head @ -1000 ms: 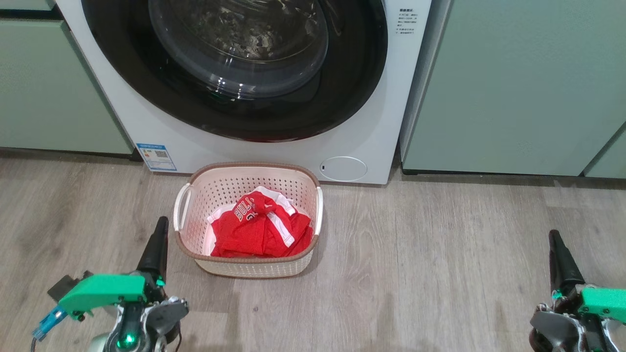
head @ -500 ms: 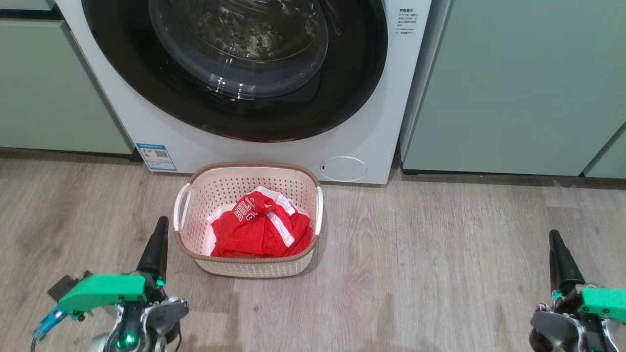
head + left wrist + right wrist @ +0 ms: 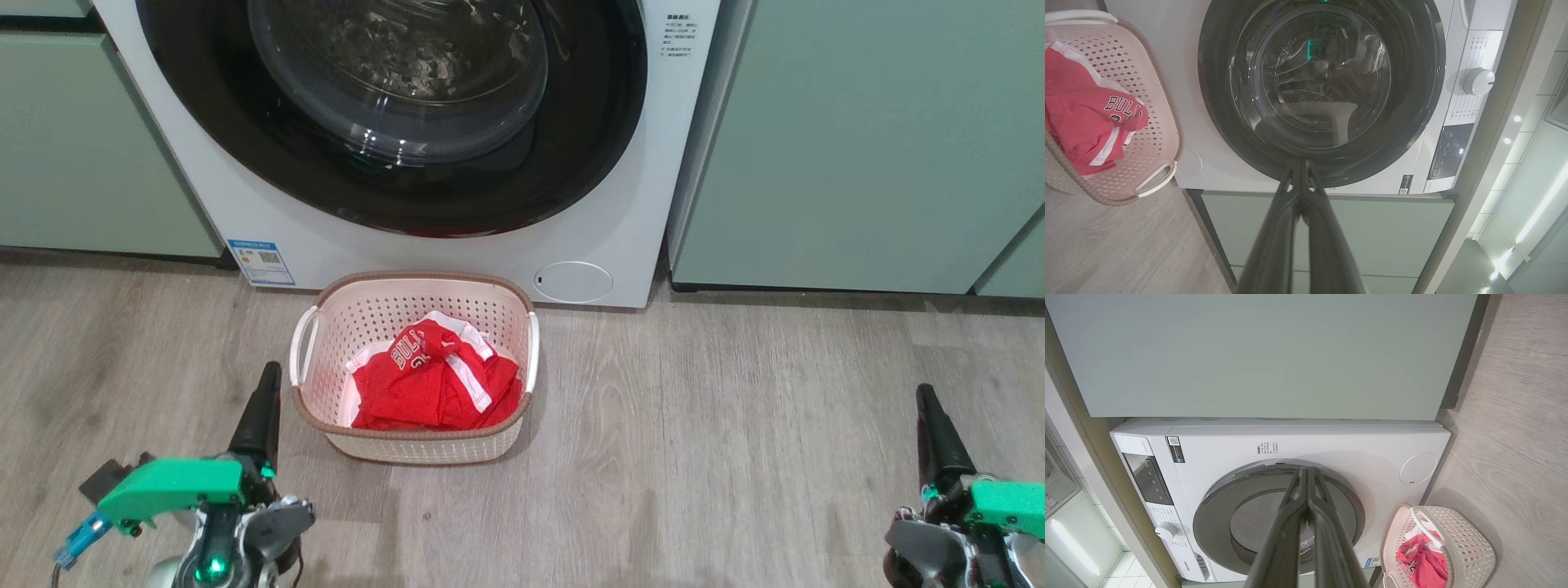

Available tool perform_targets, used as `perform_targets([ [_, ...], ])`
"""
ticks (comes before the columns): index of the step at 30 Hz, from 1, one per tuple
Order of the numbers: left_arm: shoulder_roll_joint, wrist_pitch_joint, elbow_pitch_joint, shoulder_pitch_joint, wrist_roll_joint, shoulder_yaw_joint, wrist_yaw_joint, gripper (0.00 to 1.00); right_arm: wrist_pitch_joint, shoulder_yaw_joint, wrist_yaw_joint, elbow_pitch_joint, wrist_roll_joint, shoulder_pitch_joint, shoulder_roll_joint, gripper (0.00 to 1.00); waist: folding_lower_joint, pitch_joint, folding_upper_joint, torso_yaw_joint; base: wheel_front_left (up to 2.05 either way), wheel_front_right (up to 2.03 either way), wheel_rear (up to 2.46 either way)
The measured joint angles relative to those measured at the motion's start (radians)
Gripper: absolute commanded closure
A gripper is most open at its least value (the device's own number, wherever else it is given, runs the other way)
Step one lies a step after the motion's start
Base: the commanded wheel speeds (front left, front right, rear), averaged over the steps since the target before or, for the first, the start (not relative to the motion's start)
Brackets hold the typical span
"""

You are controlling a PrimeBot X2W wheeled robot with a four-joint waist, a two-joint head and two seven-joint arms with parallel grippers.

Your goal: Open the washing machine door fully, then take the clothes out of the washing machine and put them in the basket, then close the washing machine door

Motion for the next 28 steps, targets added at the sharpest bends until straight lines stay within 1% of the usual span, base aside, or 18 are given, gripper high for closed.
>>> perform_targets([
  [28,0.000,0.000,0.000,0.000,0.000,0.000,0.000,1.00,0.000,0.000,0.000,0.000,0.000,0.000,0.000,1.00,0.0000,0.000,0.0000,0.000,0.00,0.00,0.00],
])
